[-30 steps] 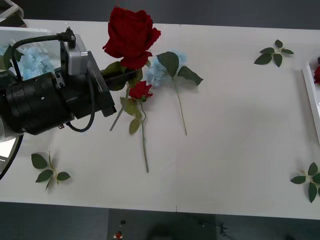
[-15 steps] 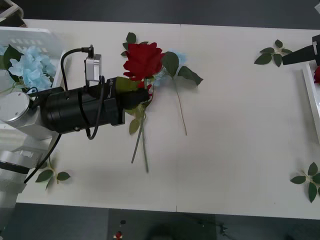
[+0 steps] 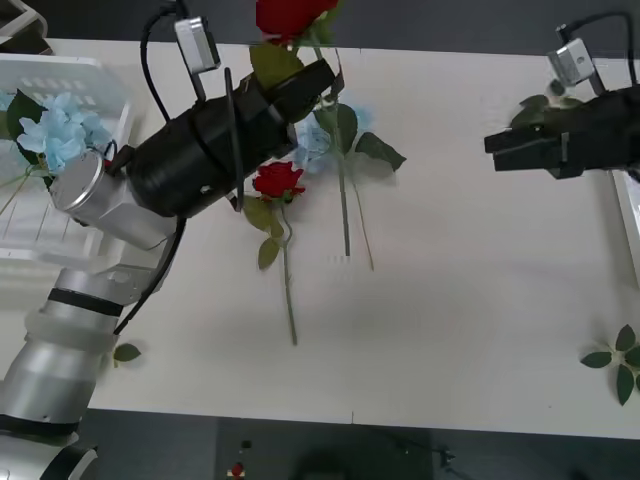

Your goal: Put the red flowers into the right box and the blue flowers into the left box

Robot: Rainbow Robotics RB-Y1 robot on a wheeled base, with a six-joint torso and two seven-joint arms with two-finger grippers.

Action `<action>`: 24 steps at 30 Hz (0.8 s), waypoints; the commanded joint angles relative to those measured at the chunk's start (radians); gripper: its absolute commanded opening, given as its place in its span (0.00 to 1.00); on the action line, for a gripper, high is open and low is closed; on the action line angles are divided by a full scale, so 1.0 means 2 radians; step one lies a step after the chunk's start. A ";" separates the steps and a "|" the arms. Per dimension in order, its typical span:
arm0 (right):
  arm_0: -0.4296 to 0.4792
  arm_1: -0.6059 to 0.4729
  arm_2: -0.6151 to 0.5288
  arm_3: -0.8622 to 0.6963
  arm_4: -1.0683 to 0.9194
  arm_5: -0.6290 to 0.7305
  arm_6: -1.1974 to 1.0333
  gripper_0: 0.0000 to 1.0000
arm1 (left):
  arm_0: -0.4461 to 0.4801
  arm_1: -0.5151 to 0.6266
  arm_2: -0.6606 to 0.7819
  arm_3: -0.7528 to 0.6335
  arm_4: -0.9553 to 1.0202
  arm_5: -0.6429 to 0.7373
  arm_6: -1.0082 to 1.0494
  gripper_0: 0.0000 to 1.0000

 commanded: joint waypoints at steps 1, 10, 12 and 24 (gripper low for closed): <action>0.040 -0.011 -0.029 -0.070 -0.001 -0.019 -0.008 1.00 | -0.019 0.000 -0.040 -0.013 0.022 -0.051 0.001 0.00; 0.121 -0.005 -0.076 -0.202 -0.001 -0.099 -0.008 1.00 | -0.041 -0.001 -0.099 -0.014 0.020 -0.137 0.001 0.00; 0.129 0.000 -0.077 -0.221 -0.001 -0.115 -0.008 1.00 | -0.043 0.001 -0.111 -0.014 0.014 -0.149 0.001 0.00; 0.134 0.045 -0.077 -0.230 0.028 -0.143 -0.008 1.00 | -0.057 0.002 -0.156 -0.013 -0.011 -0.188 0.001 0.00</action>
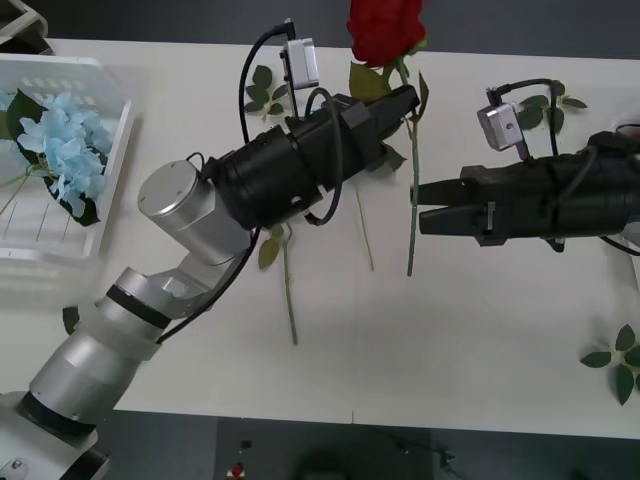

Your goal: Put the red flowers into the right box and the blue flowers into the left box

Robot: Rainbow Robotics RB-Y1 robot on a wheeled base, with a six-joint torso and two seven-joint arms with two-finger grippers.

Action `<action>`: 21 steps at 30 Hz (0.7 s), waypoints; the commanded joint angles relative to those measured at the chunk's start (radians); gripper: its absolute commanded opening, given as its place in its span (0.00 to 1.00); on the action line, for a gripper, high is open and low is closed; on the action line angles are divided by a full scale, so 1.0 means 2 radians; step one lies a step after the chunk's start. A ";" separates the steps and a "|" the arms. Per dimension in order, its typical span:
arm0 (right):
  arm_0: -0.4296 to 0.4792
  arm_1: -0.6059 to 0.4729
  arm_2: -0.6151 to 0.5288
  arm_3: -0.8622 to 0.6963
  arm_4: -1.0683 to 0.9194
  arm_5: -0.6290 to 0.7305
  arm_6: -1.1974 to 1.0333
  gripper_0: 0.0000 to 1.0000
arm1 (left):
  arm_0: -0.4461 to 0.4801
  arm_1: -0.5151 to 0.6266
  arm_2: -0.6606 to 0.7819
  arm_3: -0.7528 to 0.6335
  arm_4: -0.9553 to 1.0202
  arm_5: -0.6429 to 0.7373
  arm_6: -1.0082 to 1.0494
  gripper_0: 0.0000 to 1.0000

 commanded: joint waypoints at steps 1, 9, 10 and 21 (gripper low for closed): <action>-0.007 0.018 -0.002 -0.007 0.012 -0.007 -0.008 1.00 | -0.031 0.002 -0.018 -0.013 0.001 -0.020 0.001 0.00; 0.000 0.041 -0.002 -0.006 0.019 -0.018 -0.008 1.00 | -0.033 0.001 -0.025 -0.012 0.002 -0.032 0.001 0.00; 0.000 0.042 -0.002 -0.006 0.019 -0.018 -0.008 0.75 | -0.033 0.001 -0.025 -0.013 0.002 -0.032 0.001 0.00; 0.003 0.042 -0.002 -0.006 0.015 -0.020 -0.008 0.00 | -0.033 0.003 -0.024 -0.013 0.004 -0.034 0.001 0.00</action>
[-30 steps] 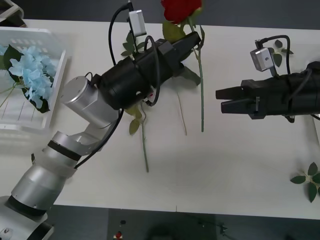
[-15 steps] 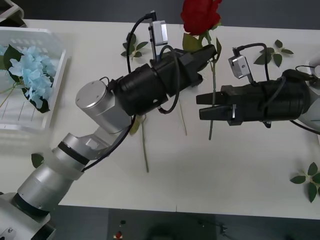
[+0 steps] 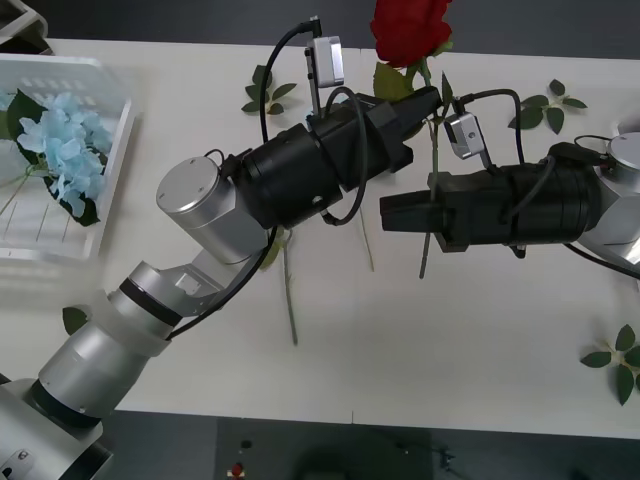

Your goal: Put the red flowers into the right box and the blue flowers into the left box

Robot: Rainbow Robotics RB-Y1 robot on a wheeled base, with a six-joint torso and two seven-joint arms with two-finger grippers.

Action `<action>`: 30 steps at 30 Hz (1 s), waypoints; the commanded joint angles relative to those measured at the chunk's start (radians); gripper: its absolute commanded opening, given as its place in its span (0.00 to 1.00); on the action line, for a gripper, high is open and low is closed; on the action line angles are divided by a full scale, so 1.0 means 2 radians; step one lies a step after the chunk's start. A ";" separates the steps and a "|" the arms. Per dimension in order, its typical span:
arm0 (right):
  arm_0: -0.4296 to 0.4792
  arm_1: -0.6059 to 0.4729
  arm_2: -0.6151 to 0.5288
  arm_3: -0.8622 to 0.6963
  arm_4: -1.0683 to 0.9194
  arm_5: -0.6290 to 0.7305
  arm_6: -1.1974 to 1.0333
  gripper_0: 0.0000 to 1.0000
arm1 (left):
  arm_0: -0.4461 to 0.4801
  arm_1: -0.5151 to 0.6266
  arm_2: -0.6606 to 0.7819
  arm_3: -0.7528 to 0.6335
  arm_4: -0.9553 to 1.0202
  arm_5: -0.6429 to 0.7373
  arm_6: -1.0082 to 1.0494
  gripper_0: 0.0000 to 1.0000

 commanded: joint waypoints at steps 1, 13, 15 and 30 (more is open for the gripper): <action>0.003 -0.003 -0.002 -0.006 -0.004 -0.001 -0.008 0.00 | -0.015 0.003 0.004 -0.013 0.004 -0.004 0.001 0.00; 0.003 -0.003 -0.002 -0.006 -0.010 -0.001 -0.008 0.00 | -0.014 0.023 0.010 -0.013 0.011 -0.007 0.001 0.71; 0.003 -0.003 -0.002 -0.006 -0.013 -0.001 -0.008 0.00 | -0.012 0.034 0.011 -0.014 0.022 -0.002 0.001 0.75; 0.003 -0.120 -0.025 0.023 -0.038 -0.017 -0.008 0.00 | 0.121 0.240 0.020 -0.100 0.106 0.081 0.001 0.77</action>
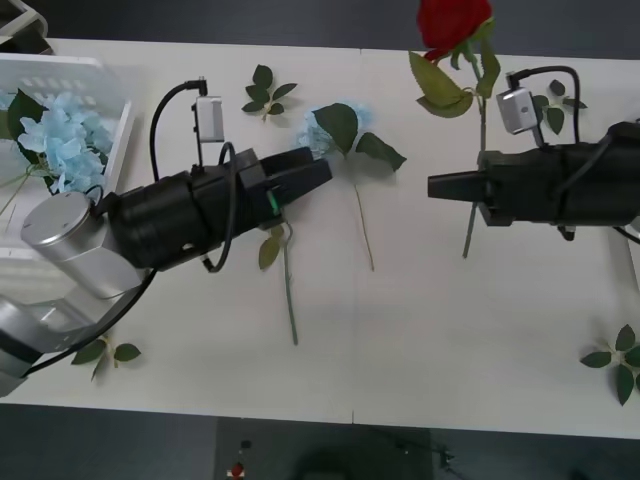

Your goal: Put the red flowers into the right box and the blue flowers into the left box

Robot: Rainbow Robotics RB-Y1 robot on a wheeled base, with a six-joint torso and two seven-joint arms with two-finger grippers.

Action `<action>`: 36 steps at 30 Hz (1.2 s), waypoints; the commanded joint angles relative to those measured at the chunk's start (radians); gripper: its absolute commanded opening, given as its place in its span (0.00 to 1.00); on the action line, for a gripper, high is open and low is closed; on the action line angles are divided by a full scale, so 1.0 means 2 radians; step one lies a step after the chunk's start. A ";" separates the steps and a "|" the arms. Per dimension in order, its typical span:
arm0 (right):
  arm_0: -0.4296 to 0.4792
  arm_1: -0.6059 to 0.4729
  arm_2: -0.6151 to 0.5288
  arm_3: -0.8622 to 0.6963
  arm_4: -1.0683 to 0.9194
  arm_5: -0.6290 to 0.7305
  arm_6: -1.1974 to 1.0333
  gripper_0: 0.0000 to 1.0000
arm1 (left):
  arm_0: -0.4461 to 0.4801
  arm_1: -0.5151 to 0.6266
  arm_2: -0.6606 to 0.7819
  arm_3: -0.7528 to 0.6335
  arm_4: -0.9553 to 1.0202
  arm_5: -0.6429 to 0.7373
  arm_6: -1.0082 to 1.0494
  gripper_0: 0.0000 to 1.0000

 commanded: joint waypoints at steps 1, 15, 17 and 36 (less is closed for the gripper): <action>0.002 -0.075 -0.018 0.017 -0.002 -0.010 -0.008 0.00 | 0.034 0.055 0.020 -0.017 0.004 0.027 0.001 0.76; 0.006 -0.220 -0.015 0.135 0.186 -0.130 -0.222 0.00 | -0.055 0.028 0.122 0.135 -0.287 0.212 0.201 0.77; 0.004 -0.223 -0.015 0.157 0.228 -0.131 -0.271 0.00 | -0.076 0.002 0.144 0.139 -0.375 0.236 0.271 0.76; 0.001 -0.201 -0.015 0.282 0.502 -0.178 -0.435 0.00 | -0.177 -0.170 0.045 0.123 -0.958 0.248 0.769 0.77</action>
